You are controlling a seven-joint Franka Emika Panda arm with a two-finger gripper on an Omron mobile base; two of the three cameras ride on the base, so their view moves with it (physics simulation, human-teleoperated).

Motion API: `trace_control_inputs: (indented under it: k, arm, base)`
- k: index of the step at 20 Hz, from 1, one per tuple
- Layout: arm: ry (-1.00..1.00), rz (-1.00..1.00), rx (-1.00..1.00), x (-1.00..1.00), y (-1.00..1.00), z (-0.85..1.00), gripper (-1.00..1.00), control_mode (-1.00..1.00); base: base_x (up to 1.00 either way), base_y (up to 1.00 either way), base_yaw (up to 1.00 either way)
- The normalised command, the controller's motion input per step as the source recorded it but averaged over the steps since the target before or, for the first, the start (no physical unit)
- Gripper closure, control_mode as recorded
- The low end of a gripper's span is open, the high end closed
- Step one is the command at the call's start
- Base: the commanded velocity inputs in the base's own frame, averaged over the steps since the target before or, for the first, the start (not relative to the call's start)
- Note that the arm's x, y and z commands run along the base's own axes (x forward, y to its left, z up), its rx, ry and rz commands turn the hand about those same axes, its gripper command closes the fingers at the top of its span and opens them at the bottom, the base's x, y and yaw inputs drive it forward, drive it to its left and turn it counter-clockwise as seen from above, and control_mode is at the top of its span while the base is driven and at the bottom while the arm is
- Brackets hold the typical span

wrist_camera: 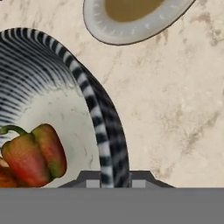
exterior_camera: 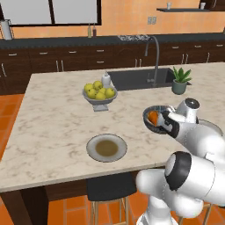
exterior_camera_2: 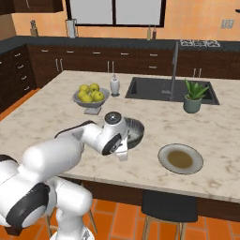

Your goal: Pick the chicken drumstick and bell pepper from their plates and place them in the bowl. Then put the bowl in the fridge.

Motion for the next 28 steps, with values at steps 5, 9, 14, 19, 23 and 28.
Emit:
trace_control_inputs:
  k: [5,9,14,19,23,28]
  arm:
    - [0.00,-0.17,0.19,-0.74,0.14,0.74,1.00,-1.00]
    - [-0.06,-0.01,0.03,-0.92,0.33,0.58,1.00,-1.00]
    - [-0.15,0.00,-0.02,-0.85,0.23,0.72,1.00,-1.00]
    - [-0.17,0.00,-0.04,-0.84,0.13,0.62,1.00,-1.00]
    - [-0.02,0.00,-0.01,-0.20,0.06,0.20,1.00,1.00]
    - [0.00,0.00,0.00,0.00,0.00,0.00,1.00,1.00]
  base:
    - [0.00,0.00,0.00]
    - [0.00,0.00,0.00]
    - [0.00,0.00,0.00]
    - [0.00,0.00,0.00]
    - [-0.68,0.06,-0.01]
    - [-0.98,-0.43,-0.18]
